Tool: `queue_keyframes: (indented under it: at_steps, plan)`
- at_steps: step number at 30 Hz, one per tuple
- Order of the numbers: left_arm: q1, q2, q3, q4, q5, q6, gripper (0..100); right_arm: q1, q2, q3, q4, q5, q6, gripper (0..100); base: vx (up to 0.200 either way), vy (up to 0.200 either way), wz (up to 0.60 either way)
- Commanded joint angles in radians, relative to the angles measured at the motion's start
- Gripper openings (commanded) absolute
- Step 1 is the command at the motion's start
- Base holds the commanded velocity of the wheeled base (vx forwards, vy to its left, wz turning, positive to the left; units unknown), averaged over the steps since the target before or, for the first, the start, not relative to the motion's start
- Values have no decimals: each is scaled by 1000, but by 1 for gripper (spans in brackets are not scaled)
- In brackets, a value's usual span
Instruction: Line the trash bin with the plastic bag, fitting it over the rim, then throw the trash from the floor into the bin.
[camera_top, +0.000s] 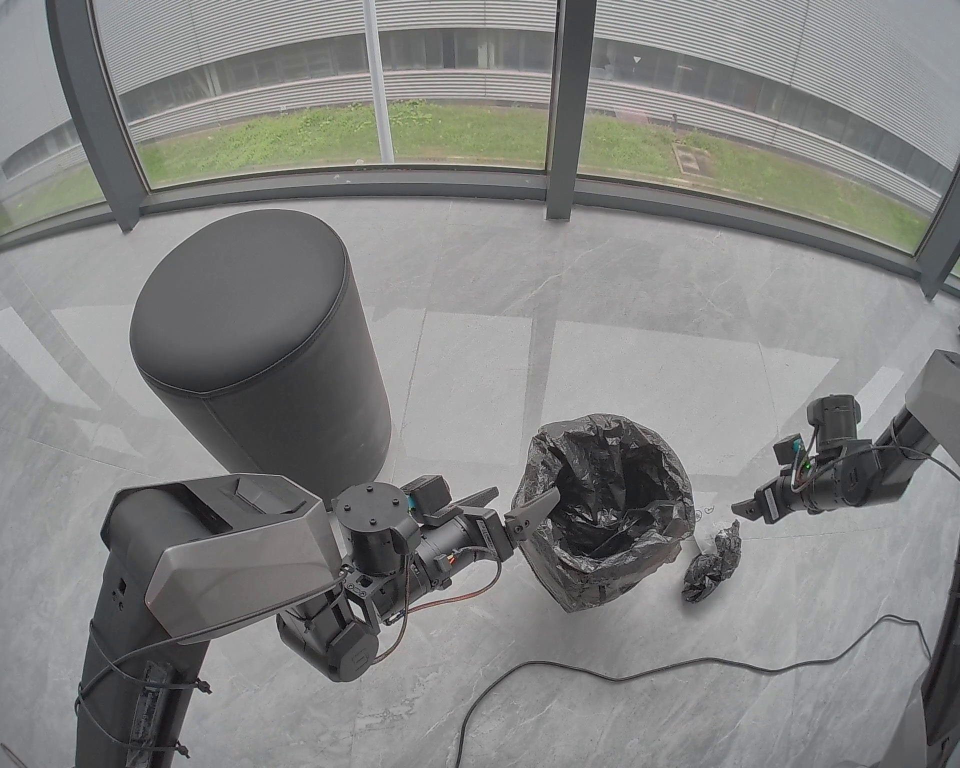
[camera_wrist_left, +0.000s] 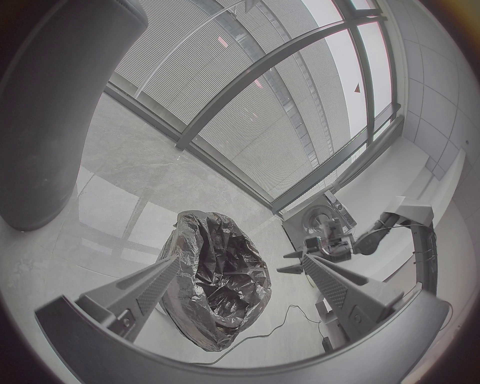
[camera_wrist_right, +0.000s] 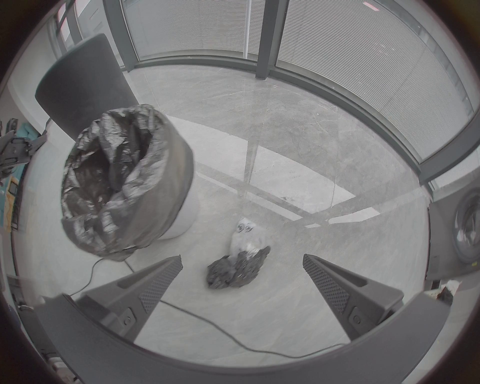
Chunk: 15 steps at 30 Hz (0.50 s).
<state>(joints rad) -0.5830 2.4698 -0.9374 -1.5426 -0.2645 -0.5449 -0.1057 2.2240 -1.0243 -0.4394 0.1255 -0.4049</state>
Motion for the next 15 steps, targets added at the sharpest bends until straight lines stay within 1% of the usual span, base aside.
queue_keyframes:
  at_steps: [1, 7, 9, 12, 13, 14, 15]
  plan:
    - [-26, 23, -12, -1, 7, -3, 100, -31, 275, -398, 228, -26, -138, 100, 0, 0, 0]
    - [-28, 41, -70, 1, 4, -12, 100, -28, 365, -487, 327, -30, -143, 100, 0, 0, 0]
    - [-28, 51, -101, 1, 4, -15, 100, -26, 381, -533, 392, -43, -143, 100, 0, 0, 0]
    - [-29, 75, -136, 2, 2, -21, 100, -28, 414, -666, 533, -61, -140, 100, 0, 0, 0]
    - [-29, 77, -138, 2, 2, -21, 100, -28, 417, -674, 538, -61, -140, 100, 0, 0, 0]
    - [-29, 97, -165, 6, 1, -23, 100, -31, 456, -754, 565, -63, -141, 100, 0, 0, 0]
    - [-29, 112, -188, 9, 2, -24, 100, -32, 494, -818, 561, -61, -138, 100, 0, 0, 0]
